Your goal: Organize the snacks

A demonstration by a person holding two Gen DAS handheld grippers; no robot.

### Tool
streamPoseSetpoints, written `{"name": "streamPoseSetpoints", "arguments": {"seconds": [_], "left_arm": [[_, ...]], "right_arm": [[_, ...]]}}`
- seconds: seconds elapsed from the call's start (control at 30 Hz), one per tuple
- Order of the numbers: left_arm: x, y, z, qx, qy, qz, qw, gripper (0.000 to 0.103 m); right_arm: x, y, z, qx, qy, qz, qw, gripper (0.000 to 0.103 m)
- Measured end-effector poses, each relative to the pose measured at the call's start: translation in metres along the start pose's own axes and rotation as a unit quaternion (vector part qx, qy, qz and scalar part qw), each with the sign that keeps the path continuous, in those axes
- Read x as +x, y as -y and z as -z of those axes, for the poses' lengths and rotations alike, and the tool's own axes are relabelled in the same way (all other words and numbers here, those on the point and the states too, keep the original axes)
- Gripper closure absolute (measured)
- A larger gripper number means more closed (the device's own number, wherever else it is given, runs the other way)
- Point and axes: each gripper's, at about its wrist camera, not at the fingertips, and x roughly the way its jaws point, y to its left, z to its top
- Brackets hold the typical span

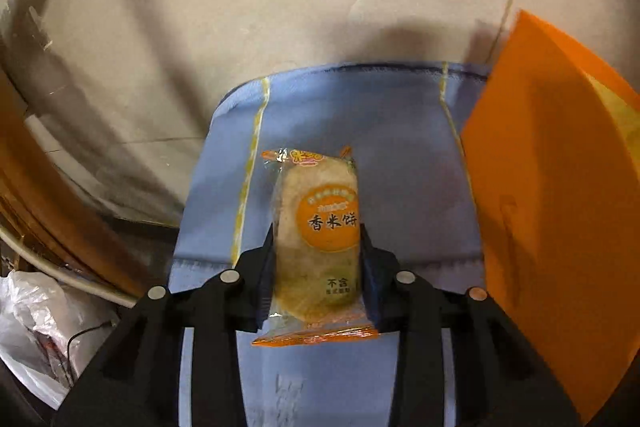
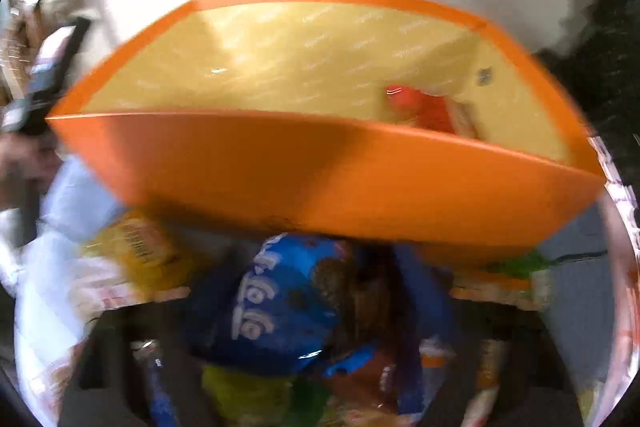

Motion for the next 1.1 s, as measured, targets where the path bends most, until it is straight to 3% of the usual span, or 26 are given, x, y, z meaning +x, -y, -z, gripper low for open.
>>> {"name": "streamPoseSetpoints", "arguments": {"seconds": [0.17,0.43,0.57,0.7,0.83,1.0,1.1], "left_arm": [[-0.036,-0.012,0.029,0.001,0.008,0.018,0.9998,0.068],[-0.121,-0.010,0.073,-0.012,0.044,0.063,0.9970,0.068],[-0.185,0.014,0.084,0.018,0.083,0.087,0.9926,0.068],[-0.224,0.039,0.073,0.046,0.103,0.106,0.9879,0.068],[-0.250,0.061,0.041,0.060,0.146,0.107,0.9817,0.068],[-0.247,0.087,-0.003,0.071,0.178,0.070,0.9790,0.068],[-0.235,0.101,-0.026,0.064,0.164,0.068,0.9820,0.068]], "right_arm": [[-0.018,0.005,-0.002,0.008,-0.025,-0.007,1.000,0.066],[-0.078,0.031,0.020,0.046,0.002,-0.008,0.999,0.077],[-0.110,0.036,0.012,0.042,0.026,-0.024,0.998,0.079],[-0.141,0.046,-0.013,0.037,0.071,-0.027,0.996,0.079],[-0.167,0.059,-0.060,0.028,0.126,-0.018,0.992,0.079],[-0.172,0.071,-0.108,0.028,0.157,-0.024,0.987,0.079],[-0.166,0.075,-0.127,0.032,0.159,-0.025,0.987,0.079]]}}
